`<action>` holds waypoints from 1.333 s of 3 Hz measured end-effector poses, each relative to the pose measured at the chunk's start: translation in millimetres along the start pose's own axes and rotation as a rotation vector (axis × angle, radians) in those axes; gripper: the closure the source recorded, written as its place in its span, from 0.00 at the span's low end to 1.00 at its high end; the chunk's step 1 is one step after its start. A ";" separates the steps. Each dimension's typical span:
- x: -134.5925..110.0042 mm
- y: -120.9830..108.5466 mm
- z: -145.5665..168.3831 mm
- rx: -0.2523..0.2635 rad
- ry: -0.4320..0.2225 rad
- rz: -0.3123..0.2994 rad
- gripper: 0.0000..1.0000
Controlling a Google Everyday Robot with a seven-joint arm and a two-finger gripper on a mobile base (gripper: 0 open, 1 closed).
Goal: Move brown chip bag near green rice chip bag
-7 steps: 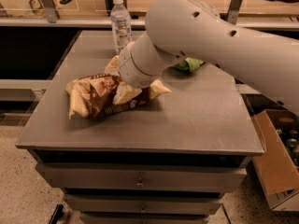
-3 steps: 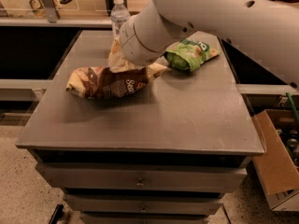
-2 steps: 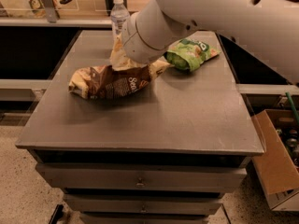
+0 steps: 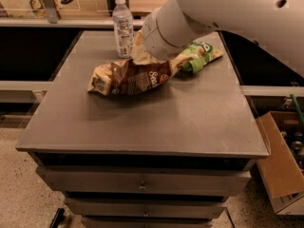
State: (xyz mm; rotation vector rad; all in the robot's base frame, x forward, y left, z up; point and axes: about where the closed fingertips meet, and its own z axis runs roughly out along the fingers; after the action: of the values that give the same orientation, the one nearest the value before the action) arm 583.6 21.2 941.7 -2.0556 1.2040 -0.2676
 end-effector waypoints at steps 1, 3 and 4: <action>24.2 2.1 -7.4 0.037 0.042 0.032 1.00; 65.8 -2.3 -12.5 0.093 -0.033 0.014 1.00; 74.8 -13.8 -11.4 0.101 -0.129 -0.042 1.00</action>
Offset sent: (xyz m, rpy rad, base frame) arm 0.0298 -0.0730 -0.0079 0.0686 -0.0800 -0.0398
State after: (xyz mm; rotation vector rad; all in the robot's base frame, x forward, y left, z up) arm 627.6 -41.8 946.2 -1.9808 1.0492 -0.2075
